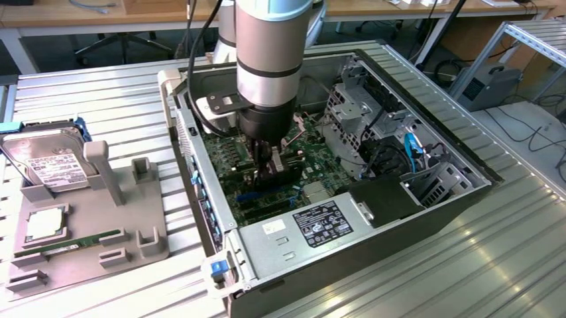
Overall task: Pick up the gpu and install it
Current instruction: 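Insert the gpu into the slot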
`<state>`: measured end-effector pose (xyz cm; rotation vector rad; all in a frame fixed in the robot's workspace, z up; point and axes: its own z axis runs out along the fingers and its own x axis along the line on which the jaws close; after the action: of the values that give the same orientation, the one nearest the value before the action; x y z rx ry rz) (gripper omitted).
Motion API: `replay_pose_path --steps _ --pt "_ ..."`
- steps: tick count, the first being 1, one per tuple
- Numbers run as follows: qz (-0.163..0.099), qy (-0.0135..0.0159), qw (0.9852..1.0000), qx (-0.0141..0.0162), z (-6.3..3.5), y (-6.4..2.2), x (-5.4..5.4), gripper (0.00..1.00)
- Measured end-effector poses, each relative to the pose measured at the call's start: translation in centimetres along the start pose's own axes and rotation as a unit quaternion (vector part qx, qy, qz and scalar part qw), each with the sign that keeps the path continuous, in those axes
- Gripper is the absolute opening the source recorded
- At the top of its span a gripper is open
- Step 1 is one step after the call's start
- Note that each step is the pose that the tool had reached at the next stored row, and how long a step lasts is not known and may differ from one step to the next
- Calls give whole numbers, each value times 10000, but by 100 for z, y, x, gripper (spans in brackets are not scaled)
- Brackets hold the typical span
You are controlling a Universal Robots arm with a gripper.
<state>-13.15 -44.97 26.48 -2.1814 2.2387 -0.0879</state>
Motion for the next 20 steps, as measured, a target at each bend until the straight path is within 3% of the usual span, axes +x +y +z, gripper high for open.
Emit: replay_pose_path --steps 8,14,20 --pt "-4 19 10000 -1 81 4 -3 27" --pt "-7 70 10000 0 82 4 -2 27" --pt "-7 73 10000 1 89 5 -2 27"
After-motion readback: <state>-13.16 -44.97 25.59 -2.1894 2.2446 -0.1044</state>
